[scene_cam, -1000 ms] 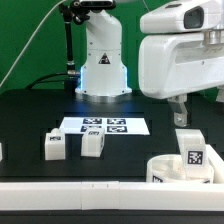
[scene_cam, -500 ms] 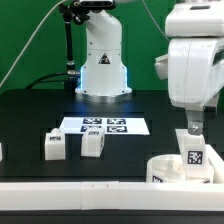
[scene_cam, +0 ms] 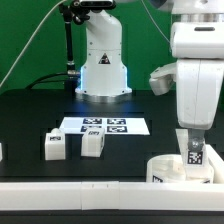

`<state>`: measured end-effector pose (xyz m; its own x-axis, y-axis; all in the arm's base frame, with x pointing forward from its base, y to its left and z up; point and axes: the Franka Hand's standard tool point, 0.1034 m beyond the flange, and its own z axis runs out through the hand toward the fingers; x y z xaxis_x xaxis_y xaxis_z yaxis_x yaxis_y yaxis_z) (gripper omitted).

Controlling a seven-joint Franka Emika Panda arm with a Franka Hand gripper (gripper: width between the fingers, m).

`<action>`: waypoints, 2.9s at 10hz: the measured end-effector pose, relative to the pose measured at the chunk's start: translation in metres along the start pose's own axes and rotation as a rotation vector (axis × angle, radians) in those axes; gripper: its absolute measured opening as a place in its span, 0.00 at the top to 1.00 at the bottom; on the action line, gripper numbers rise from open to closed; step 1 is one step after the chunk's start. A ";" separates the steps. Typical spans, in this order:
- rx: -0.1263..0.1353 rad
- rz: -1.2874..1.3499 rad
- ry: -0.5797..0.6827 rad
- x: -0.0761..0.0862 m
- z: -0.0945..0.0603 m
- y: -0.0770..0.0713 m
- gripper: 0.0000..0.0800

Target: Assemble stool

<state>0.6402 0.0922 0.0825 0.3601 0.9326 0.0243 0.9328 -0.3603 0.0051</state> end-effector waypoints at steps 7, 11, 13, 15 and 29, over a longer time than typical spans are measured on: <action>0.004 0.039 0.000 0.000 0.002 -0.002 0.58; 0.017 0.573 0.043 0.000 0.003 0.001 0.58; 0.023 0.804 0.066 0.002 0.004 0.001 0.58; 0.028 0.928 0.065 0.002 0.004 0.001 0.58; 0.138 2.350 0.095 0.015 0.005 -0.007 0.57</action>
Offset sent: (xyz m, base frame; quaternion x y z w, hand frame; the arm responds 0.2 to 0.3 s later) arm 0.0000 0.0000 0.0000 0.0000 0.0000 0.0000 1.0000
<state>0.6391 0.1083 0.0778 0.4101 -0.9081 -0.0843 -0.9080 -0.3979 -0.1310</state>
